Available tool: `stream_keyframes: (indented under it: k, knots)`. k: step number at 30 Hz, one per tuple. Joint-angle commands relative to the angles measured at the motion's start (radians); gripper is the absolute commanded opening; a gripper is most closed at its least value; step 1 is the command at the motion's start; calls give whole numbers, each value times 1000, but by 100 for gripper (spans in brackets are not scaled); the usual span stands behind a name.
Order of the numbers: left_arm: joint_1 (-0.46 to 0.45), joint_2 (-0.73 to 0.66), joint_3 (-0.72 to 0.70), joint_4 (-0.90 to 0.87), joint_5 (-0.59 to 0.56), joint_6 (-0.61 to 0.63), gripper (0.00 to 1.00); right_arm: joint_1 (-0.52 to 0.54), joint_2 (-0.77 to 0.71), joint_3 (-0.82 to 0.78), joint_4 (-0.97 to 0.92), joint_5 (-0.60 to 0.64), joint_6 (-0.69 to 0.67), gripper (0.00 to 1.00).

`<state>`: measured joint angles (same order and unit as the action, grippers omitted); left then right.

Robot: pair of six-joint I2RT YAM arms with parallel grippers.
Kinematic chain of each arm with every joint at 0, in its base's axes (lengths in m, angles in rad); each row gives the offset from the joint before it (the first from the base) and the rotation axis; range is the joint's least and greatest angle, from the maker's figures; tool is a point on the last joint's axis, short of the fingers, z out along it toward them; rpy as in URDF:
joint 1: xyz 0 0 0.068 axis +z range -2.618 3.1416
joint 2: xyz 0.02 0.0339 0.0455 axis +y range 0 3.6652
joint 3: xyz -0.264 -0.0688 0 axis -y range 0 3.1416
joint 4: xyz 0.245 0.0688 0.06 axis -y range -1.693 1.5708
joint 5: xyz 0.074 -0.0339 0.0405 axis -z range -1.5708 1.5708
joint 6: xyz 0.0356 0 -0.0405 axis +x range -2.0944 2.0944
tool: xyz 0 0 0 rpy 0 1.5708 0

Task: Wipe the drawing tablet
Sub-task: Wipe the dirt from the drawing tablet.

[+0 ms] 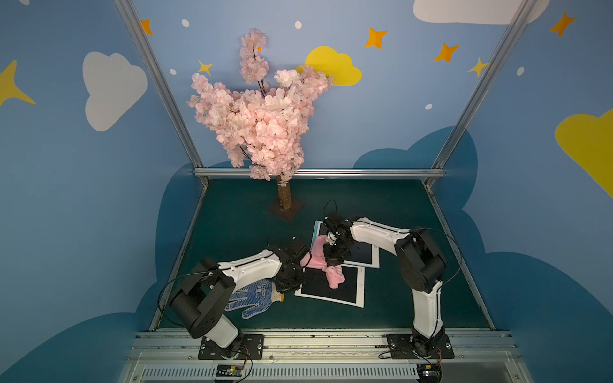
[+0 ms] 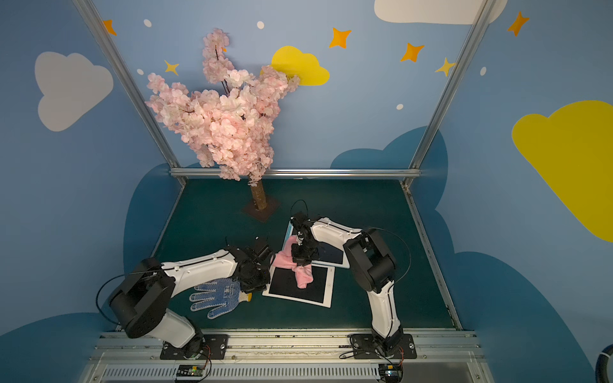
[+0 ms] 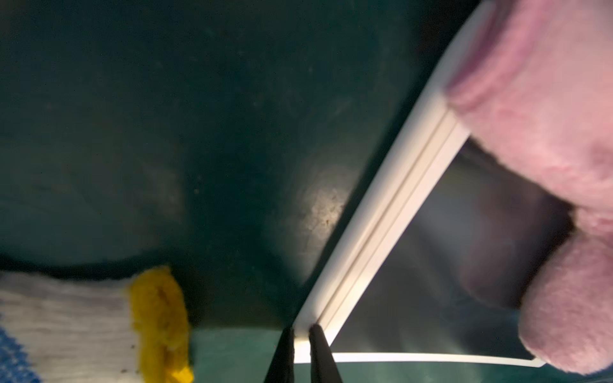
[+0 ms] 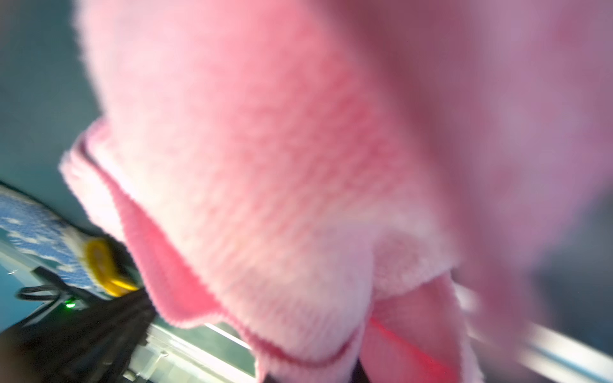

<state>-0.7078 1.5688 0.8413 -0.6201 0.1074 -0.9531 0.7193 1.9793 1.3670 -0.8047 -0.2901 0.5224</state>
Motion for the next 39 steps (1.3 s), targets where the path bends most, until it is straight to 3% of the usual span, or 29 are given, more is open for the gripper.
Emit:
stream_keyframes:
  k: [1,4,7,13,16,27,34,39]
  knots:
    - [-8,54,-13,37,-8,2,12,-31,-93,-135,-14,79,-21,0]
    - [-9,57,-14,40,-6,1,12,-77,-146,-201,-4,117,-29,0]
    - [-8,54,-14,44,-5,-3,12,-61,-130,-169,8,99,-35,0]
    - [-8,65,2,42,-3,0,12,139,55,100,16,-3,2,0]
    - [-9,66,7,39,-5,2,12,188,108,175,34,-45,50,0]
    - [-7,79,24,34,-3,13,12,48,-116,-195,206,40,63,0]
    - [-7,77,22,35,-2,11,12,235,-56,-70,298,60,79,0]
    - [-7,80,24,39,-2,13,12,229,-52,-60,299,61,99,0]
